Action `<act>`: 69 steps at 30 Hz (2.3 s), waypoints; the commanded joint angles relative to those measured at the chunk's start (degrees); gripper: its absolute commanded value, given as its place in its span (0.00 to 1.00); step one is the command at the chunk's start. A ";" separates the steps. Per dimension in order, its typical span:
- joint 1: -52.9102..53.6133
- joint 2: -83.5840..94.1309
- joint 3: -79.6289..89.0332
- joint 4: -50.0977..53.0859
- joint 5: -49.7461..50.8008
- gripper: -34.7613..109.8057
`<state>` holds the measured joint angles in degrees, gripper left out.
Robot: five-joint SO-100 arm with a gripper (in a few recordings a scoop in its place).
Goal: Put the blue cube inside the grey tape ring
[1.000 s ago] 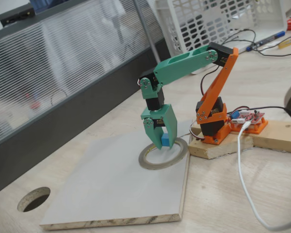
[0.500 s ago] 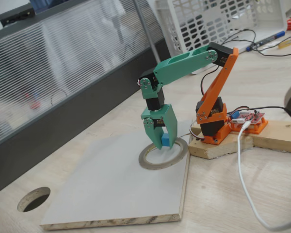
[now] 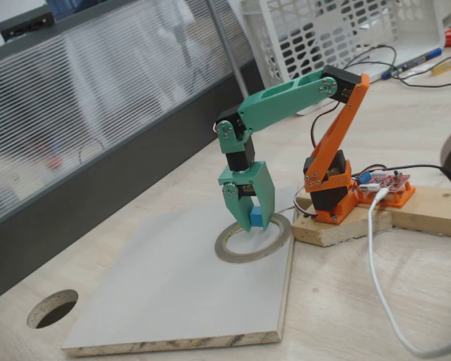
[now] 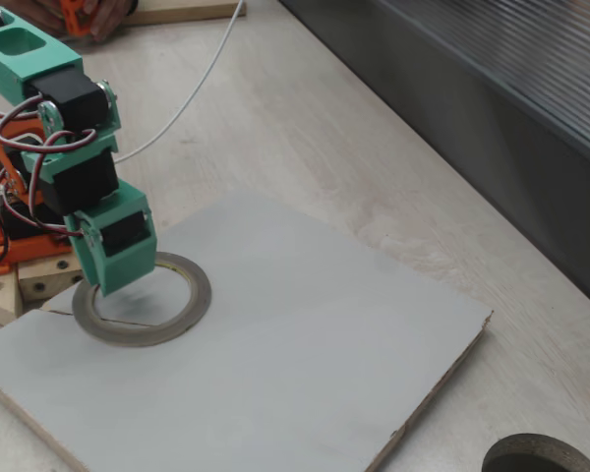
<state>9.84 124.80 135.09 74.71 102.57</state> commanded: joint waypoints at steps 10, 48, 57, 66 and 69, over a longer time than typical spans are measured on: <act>0.53 1.05 0.35 0.44 1.05 0.49; 0.53 1.23 -16.17 18.63 0.97 0.49; 0.62 1.14 -21.80 22.76 0.97 0.49; 0.53 1.23 -21.62 22.76 0.88 0.49; 0.53 1.67 -21.62 22.85 0.44 0.49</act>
<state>9.84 124.80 114.08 96.42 102.57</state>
